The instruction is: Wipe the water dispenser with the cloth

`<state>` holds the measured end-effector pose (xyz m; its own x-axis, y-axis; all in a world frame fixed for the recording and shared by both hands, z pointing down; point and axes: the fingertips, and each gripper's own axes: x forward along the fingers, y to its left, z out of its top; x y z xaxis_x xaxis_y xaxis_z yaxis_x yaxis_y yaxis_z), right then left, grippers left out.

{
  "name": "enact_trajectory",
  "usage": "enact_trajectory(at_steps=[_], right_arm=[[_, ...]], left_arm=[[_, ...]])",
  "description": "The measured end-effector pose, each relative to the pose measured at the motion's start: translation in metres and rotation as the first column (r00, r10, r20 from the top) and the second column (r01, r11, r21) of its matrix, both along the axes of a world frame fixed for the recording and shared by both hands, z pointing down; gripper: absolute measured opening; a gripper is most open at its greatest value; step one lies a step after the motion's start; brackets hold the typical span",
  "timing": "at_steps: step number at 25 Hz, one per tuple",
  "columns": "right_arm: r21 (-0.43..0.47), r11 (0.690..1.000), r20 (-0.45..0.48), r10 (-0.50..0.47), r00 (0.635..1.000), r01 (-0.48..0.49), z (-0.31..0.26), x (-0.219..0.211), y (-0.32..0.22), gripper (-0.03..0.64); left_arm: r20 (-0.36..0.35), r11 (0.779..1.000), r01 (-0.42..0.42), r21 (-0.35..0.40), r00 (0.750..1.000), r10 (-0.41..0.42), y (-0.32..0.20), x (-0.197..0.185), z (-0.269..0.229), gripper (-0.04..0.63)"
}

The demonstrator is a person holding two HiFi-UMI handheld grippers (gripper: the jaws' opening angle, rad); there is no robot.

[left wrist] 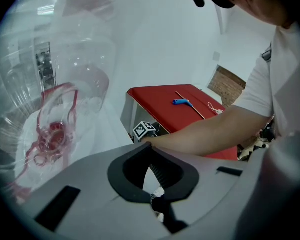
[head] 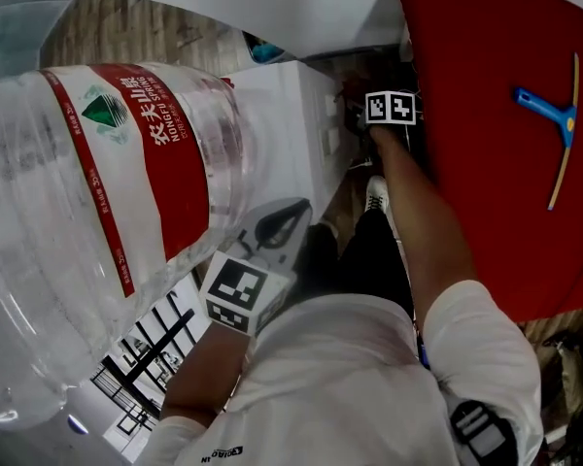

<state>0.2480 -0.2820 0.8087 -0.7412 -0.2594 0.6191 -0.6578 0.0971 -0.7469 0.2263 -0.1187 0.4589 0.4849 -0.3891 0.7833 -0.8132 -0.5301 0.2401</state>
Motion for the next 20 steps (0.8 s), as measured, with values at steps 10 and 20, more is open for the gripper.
enact_trajectory(at_steps=[10,20], right_arm=[[-0.033,0.999,-0.044,0.028,0.999,-0.029,0.031,0.0,-0.002,0.058],[0.063,0.996,-0.078,0.062,0.995,-0.057,-0.01,0.003,0.011,0.058]], left_arm=[[0.011,1.0,-0.004,0.009,1.0,0.004,0.009,-0.004,-0.003,-0.011],[-0.015,0.998,-0.004,0.057,1.0,0.005,0.032,-0.016,-0.015,-0.011]])
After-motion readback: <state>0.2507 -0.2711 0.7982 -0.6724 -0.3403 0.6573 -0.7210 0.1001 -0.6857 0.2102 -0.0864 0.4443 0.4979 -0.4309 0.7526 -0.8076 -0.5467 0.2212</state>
